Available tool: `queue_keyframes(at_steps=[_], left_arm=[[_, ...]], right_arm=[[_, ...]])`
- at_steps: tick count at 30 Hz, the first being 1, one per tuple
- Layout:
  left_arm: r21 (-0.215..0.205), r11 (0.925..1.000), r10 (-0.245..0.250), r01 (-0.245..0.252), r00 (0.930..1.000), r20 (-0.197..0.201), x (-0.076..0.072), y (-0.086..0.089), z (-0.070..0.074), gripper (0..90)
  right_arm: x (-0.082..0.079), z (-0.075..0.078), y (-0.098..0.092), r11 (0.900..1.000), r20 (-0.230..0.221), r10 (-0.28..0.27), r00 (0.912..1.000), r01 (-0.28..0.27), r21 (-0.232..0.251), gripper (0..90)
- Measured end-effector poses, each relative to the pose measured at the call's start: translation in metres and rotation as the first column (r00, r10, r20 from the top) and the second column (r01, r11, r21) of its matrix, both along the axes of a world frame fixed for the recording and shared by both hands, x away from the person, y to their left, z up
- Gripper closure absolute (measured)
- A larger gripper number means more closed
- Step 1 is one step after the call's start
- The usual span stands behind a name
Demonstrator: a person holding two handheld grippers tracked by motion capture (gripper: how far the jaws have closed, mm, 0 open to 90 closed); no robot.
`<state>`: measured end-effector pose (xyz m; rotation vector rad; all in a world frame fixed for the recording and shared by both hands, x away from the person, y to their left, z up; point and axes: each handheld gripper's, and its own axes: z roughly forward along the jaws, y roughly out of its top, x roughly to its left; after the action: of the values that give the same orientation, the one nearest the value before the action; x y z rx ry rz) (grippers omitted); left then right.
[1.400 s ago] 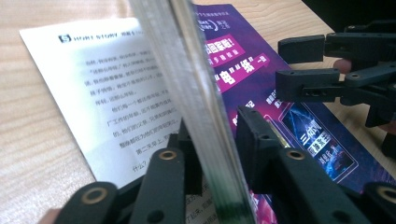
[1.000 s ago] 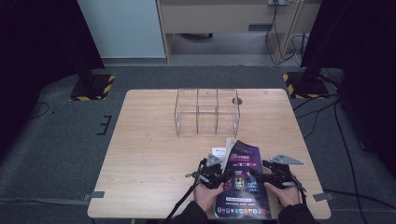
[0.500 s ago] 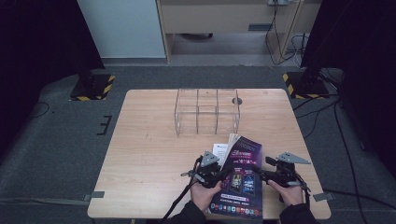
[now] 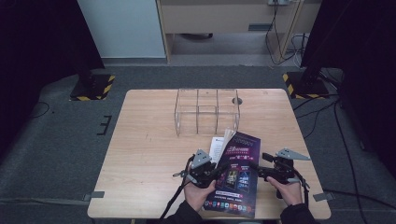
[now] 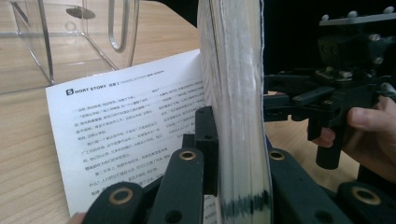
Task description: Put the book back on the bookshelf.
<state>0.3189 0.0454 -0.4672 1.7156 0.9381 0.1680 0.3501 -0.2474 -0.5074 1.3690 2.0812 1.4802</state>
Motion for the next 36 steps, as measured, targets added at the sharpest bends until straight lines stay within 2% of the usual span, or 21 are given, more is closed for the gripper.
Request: queue_keyframes(at_steps=[3, 8, 15, 20, 23, 27, 30, 32, 34, 36], left_arm=[[-0.006, 1.0000, 0.000, 0.000, 0.9999, 0.015, -0.001, 0.002, 0.003, 83.6], [-0.010, 0.9999, -0.002, 0.003, 0.9996, 0.028, -0.002, 0.003, 0.004, 83.6], [-0.013, 0.9998, -0.013, 0.014, 0.9989, 0.044, -0.004, 0.003, 0.005, 83.6], [-0.016, 0.9997, -0.017, 0.018, 0.9986, 0.051, -0.004, 0.002, 0.005, 83.6], [-0.014, 0.9997, -0.018, 0.019, 0.9985, 0.051, -0.004, 0.002, 0.005, 83.6], [-0.017, 0.9997, -0.015, 0.016, 0.9984, 0.054, -0.004, 0.003, 0.004, 83.5], [-0.023, 0.9997, -0.008, 0.010, 0.9988, 0.049, -0.002, 0.006, 0.004, 83.5], [-0.030, 0.9995, 0.003, -0.002, 0.9989, 0.047, -0.002, 0.009, 0.004, 83.5], [-0.035, 0.9993, 0.011, -0.010, 0.9989, 0.045, -0.001, 0.011, 0.003, 83.5], [-0.038, 0.9992, 0.018, -0.017, 0.9990, 0.041, 0.000, 0.013, 0.002, 83.4]], right_arm=[[0.002, 0.000, 0.003, 1.000, -0.010, 0.020, 0.9998, -0.020, 0.011, 20.1], [0.005, -0.002, 0.007, 0.996, -0.011, 0.069, 0.9976, -0.068, 0.061, 19.7], [0.007, -0.005, 0.012, 0.988, -0.042, 0.120, 0.9919, -0.114, 0.107, 18.5], [0.010, -0.009, 0.015, 0.978, -0.069, 0.157, 0.9853, -0.145, 0.149, 18.5], [0.009, -0.009, 0.018, 0.973, -0.074, 0.180, 0.9810, -0.166, 0.161, 21.0], [0.008, -0.008, 0.020, 0.975, -0.075, 0.174, 0.9818, -0.162, 0.152, 23.3], [0.006, -0.004, 0.017, 0.976, -0.057, 0.163, 0.9850, -0.152, 0.157, 29.1], [0.004, -0.001, 0.015, 0.970, -0.043, 0.167, 0.9850, -0.157, 0.183, 32.7], [0.001, 0.004, 0.014, 0.960, -0.008, 0.184, 0.9829, -0.178, 0.218, 34.1], [-0.001, 0.008, 0.016, 0.956, 0.020, 0.194, 0.9807, -0.194, 0.221, 34.3]])
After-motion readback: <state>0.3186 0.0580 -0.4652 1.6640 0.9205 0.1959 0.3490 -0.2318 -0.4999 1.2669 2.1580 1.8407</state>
